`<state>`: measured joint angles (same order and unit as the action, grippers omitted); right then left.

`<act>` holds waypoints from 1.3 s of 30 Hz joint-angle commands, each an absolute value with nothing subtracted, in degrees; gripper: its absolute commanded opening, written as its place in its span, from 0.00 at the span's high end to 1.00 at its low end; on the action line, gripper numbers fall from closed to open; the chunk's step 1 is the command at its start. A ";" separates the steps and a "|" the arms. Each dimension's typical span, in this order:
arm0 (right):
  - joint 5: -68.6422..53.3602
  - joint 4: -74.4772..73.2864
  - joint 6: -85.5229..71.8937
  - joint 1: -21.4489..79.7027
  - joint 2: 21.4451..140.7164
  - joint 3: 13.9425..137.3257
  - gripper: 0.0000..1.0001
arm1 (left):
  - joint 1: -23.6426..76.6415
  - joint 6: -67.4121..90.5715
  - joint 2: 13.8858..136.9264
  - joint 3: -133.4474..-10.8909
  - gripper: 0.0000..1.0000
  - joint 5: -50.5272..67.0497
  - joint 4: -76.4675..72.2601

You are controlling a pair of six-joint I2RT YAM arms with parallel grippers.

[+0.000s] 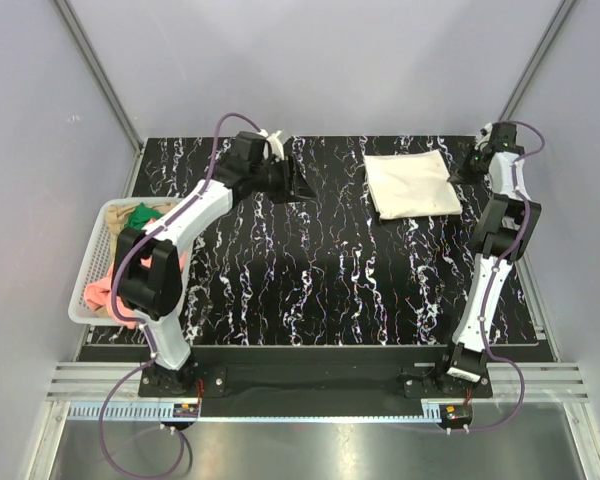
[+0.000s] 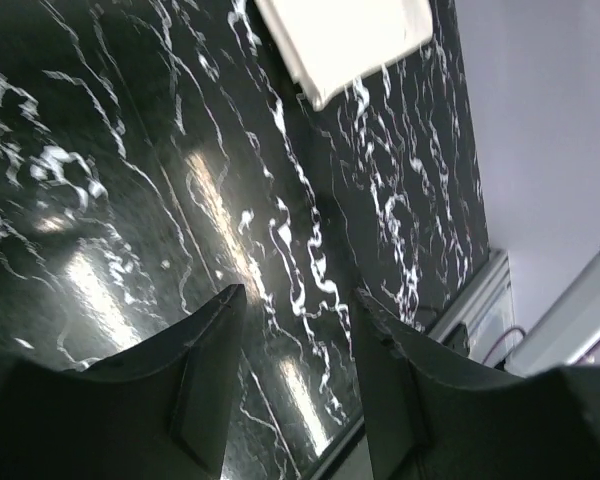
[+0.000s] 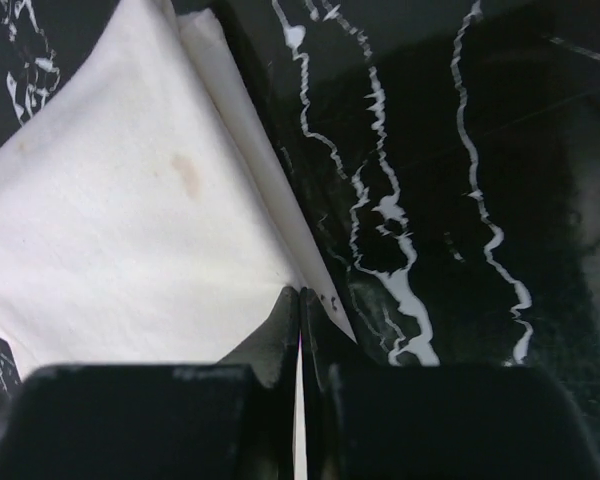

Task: Fold and stack the t-shirts
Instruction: Neatly place the folded tshirt to the corner

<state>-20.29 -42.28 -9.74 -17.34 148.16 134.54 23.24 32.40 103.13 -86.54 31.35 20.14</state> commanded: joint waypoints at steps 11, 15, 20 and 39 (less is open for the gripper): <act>-12.84 -44.21 -13.18 -23.38 153.19 147.03 1.00 | 27.77 28.92 97.47 -83.94 0.49 33.40 19.07; -12.30 -42.90 -15.55 -24.26 154.51 149.41 1.00 | 28.48 27.69 98.00 -83.76 0.49 33.05 19.68; -13.27 -42.63 -15.56 -24.61 153.03 149.69 0.79 | 28.83 28.12 98.79 -84.73 0.49 34.45 19.95; -10.79 -29.01 -28.56 -16.44 115.49 98.88 0.74 | 29.97 24.96 82.71 -74.01 0.48 26.02 22.68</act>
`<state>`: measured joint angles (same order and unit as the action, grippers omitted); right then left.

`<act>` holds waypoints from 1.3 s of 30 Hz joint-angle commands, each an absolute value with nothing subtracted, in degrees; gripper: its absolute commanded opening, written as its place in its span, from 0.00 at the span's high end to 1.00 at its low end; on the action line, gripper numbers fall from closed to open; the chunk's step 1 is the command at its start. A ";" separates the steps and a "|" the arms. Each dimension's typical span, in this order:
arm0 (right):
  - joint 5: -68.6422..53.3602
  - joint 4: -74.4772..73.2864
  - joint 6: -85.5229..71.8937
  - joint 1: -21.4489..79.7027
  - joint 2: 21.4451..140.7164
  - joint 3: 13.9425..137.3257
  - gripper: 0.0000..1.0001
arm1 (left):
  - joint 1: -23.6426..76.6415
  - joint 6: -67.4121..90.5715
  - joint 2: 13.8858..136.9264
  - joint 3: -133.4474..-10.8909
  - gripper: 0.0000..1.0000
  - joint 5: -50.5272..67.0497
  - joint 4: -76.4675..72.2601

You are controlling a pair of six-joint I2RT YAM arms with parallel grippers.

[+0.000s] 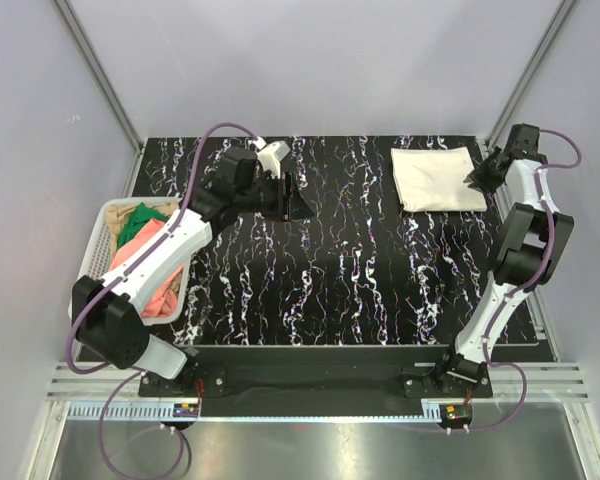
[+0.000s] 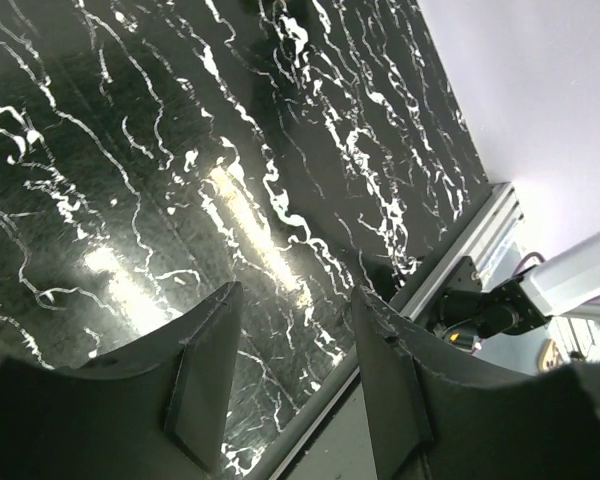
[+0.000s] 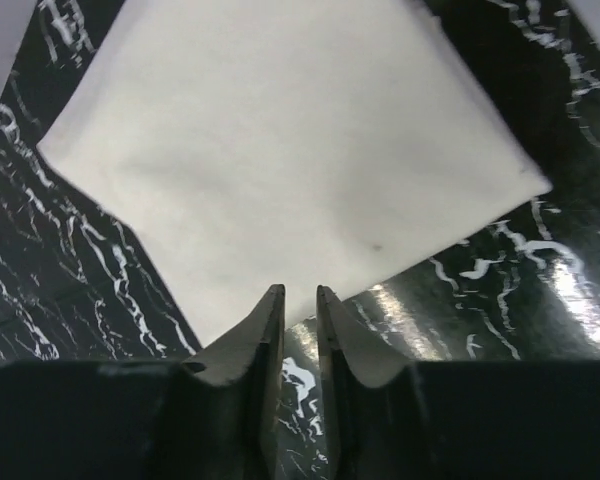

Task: Fold and stack the t-shirts
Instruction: Neatly place the folded tshirt to the corner

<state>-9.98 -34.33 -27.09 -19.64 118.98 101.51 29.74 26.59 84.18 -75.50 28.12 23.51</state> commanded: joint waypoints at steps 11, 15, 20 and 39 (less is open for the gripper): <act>-16.78 -27.95 -30.76 -8.79 124.36 101.52 0.87 | 29.97 25.14 83.14 -73.39 0.48 26.98 22.50; -15.47 -27.69 -29.71 -6.33 125.24 98.80 0.88 | 29.97 25.14 83.93 -73.83 0.48 27.51 22.41; -16.43 -26.81 -28.39 -6.24 126.56 96.68 0.88 | 29.97 24.87 83.93 -73.48 0.48 26.63 22.41; -16.17 -26.46 -26.54 -4.40 119.36 90.80 0.89 | 30.06 25.05 84.73 -73.39 0.48 27.16 22.50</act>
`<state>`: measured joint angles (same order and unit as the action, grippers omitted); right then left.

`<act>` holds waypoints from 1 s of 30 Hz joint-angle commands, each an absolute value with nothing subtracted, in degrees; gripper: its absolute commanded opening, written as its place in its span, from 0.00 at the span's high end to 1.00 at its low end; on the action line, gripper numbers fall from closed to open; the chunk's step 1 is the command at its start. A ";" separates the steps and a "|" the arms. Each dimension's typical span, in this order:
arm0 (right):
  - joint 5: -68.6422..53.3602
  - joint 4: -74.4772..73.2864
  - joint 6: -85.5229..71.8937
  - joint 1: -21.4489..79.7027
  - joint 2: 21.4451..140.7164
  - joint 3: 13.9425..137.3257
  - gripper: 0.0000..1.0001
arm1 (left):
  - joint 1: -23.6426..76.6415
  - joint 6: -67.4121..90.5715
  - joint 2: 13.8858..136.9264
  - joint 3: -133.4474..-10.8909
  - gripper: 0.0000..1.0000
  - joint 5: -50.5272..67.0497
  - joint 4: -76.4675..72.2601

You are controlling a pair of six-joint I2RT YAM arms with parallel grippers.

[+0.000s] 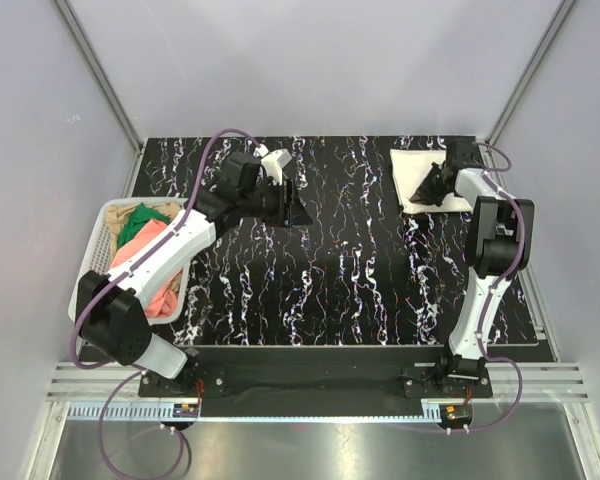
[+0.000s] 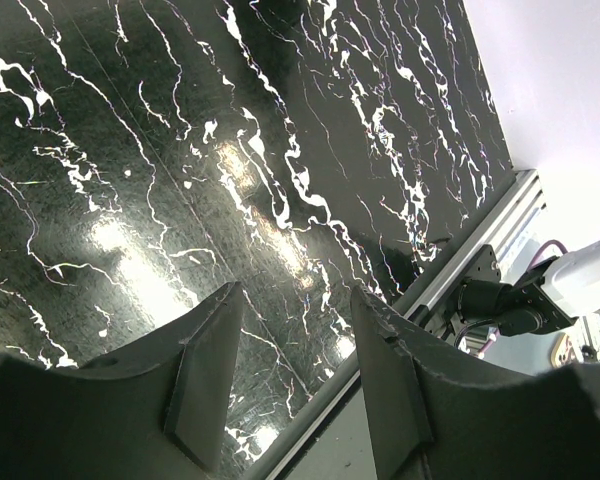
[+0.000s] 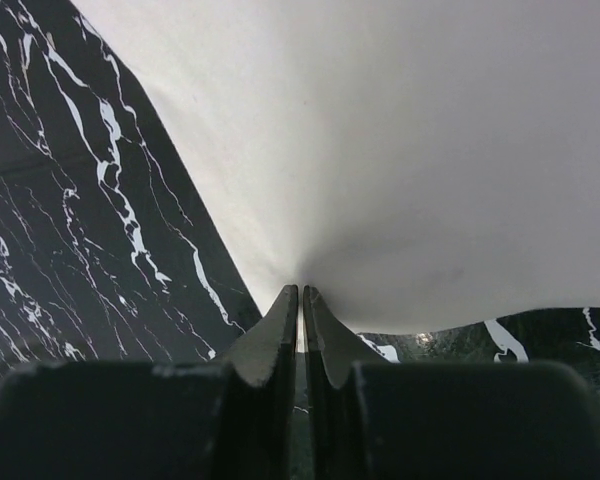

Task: Fold and stack the t-shirts
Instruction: Neatly place the folded tshirt to the corner

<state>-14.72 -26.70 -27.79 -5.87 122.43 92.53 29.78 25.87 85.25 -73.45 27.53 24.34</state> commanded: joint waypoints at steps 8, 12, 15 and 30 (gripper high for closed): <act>-15.21 -24.70 -26.46 -3.78 120.67 87.54 0.89 | 30.15 25.05 85.78 -73.74 0.48 27.16 22.50; -14.68 -24.61 -26.37 -3.78 119.71 88.24 0.89 | 30.15 24.96 86.04 -73.83 0.48 27.33 22.41; -14.33 -24.61 -26.72 -3.78 117.96 89.65 0.89 | 30.06 25.05 85.96 -73.74 0.48 27.33 22.41; -5.46 -26.10 -10.14 2.81 121.71 98.08 0.61 | 30.15 24.17 85.43 -73.65 0.47 25.58 23.03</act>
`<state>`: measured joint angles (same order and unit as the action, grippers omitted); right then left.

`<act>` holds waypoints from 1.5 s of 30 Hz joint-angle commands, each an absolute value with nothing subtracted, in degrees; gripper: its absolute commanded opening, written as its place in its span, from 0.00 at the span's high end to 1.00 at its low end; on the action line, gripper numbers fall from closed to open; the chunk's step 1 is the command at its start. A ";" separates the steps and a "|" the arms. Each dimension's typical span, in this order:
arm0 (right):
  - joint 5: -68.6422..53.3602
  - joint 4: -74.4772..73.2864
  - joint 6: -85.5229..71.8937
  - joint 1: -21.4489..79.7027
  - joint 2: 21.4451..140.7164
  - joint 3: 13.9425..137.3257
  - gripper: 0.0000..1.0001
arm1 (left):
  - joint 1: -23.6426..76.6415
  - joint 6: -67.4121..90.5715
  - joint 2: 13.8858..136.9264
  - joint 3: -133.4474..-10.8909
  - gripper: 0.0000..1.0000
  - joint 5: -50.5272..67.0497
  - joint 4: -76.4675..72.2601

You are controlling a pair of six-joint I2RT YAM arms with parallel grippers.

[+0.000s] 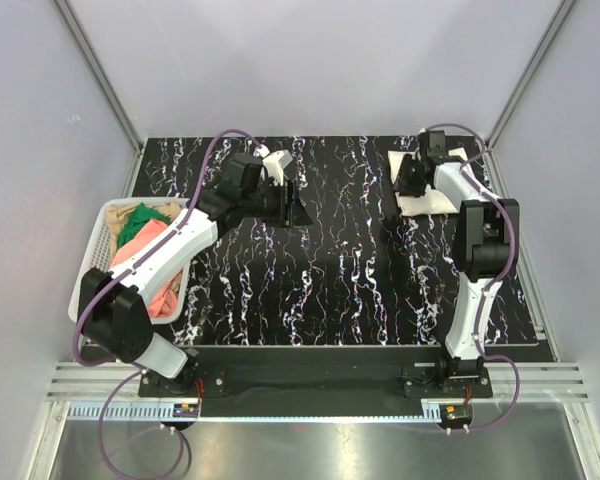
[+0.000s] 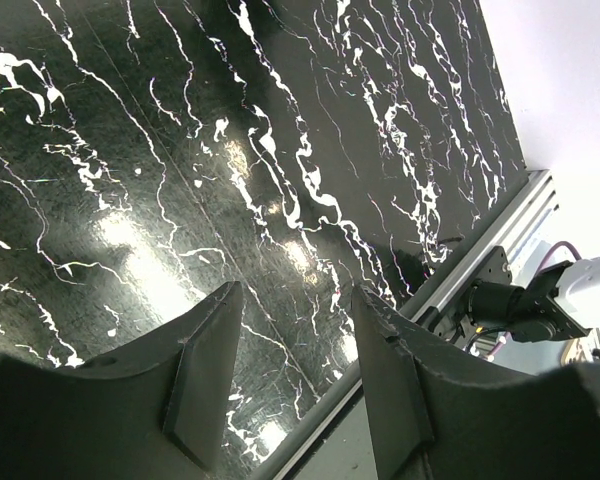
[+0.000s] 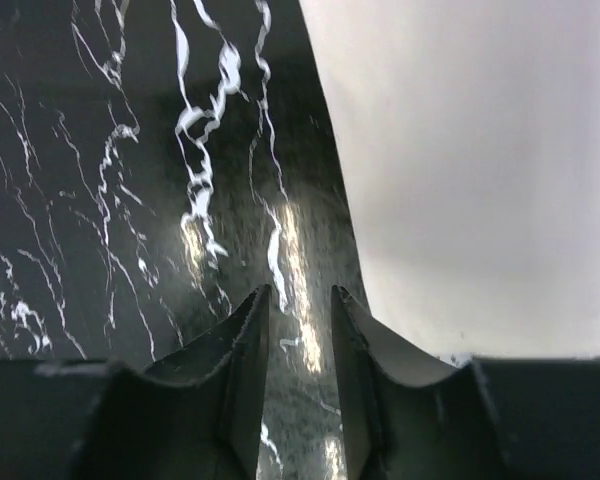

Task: Fold and stack the t-shirts
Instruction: Neatly place the folded tshirt to the corner

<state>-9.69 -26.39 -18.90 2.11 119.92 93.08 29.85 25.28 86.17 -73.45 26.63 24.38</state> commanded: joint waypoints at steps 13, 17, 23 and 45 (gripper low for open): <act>-3.25 -34.72 -1.41 4.83 128.85 105.47 0.82 | 30.06 24.61 88.06 -74.88 0.47 27.33 23.82; -1.32 -34.72 -0.88 5.36 130.25 105.55 0.82 | 30.06 24.70 88.42 -74.97 0.47 27.69 23.91; 7.37 -36.91 2.02 5.71 134.03 110.56 0.84 | 30.06 24.35 88.86 -74.97 0.47 26.98 24.17; 6.41 -41.31 5.64 3.33 137.23 124.82 0.85 | 30.06 23.82 90.53 -77.08 0.47 27.95 24.79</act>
<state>8.43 -40.23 6.74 1.65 142.87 125.10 29.85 25.17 90.63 -73.95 26.74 25.96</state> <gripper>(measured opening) 0.152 0.527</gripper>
